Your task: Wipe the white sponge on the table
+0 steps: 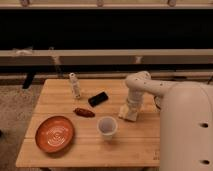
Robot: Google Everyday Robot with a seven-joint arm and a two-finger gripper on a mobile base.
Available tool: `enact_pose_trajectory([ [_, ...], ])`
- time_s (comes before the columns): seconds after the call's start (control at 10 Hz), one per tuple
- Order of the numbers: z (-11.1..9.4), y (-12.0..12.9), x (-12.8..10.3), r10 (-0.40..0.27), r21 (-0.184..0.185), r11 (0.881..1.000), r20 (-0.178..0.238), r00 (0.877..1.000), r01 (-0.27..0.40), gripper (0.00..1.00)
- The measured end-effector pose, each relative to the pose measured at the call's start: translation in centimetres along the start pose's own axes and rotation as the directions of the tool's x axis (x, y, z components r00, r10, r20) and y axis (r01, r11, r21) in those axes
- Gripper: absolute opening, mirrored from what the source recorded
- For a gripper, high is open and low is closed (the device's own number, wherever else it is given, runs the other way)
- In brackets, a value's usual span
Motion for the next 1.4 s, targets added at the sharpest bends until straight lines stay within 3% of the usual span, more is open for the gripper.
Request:
enact_pose_trajectory([
  [0.1,-0.6,-0.5,-0.1,0.036,0.015,0.999,0.01,0.999,-0.036,0.13],
  [0.3,-1.0,-1.7,0.3,0.081,0.032,0.996,0.006,0.997,-0.081,0.01],
  [0.7,-1.7,-4.7,1.2,0.213,0.07,0.975,0.009,0.977,-0.213,0.0],
  [1.1,-1.5,-5.8,-0.5,0.309,0.087,0.946,0.044,0.95,-0.312,0.0],
  [1.4,-1.4,-4.9,-2.3,0.309,0.085,0.946,0.051,0.95,-0.313,0.0],
])
